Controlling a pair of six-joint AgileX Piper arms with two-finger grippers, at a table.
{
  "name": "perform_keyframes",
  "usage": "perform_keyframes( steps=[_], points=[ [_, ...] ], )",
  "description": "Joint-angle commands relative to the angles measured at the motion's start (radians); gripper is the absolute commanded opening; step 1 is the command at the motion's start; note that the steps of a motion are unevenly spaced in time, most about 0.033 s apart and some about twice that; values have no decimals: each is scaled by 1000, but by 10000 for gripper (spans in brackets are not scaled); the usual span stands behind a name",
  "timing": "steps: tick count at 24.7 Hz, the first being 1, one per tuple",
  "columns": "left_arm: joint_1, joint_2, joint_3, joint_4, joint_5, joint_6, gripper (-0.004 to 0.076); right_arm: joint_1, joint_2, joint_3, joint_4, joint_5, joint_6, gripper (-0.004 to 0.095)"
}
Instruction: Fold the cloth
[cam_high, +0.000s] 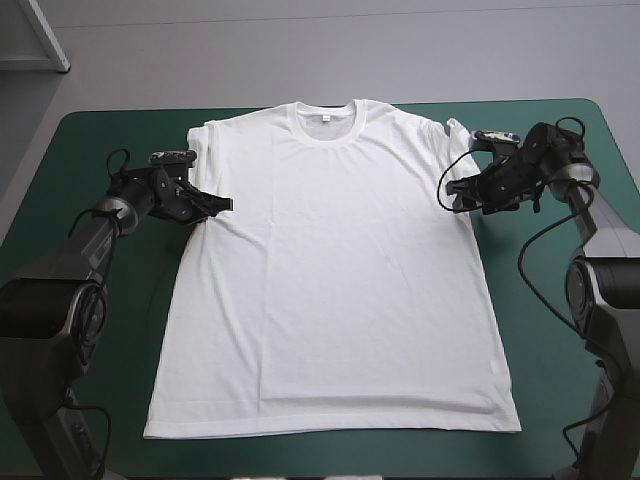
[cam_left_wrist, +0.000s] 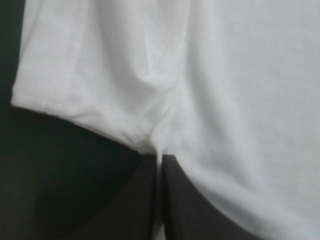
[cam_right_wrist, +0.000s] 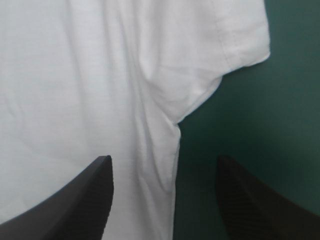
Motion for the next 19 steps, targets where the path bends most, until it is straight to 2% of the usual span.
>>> perform_keyframes(
  steps=[1, 5, 8, 10, 11, 15, 19],
  points=[
    [-3, -11, -7, -14, 11, -4, 21, 30, -27, -34, 22, 3, -3, 548],
    [-3, -11, -7, -14, 11, -4, 21, 93, -17, -37, -37, -11, 10, 423],
    [-3, -11, -7, -14, 13, -4, 21, 111, -17, -37, -67, -42, 40, 216],
    [-3, -11, -7, -11, 13, -4, 21, 113, -17, -37, -76, -60, 40, 12],
    [-3, -11, -7, -11, 13, -4, 21, 113, -17, -37, -78, -65, 42, -16],
    [-3, -21, -7, -3, 22, 4, 21, 113, -21, -41, -76, -67, 42, -17],
    [-3, -69, -28, -3, 63, 104, 21, 113, -66, -43, -78, -65, 37, -17]
  ],
)
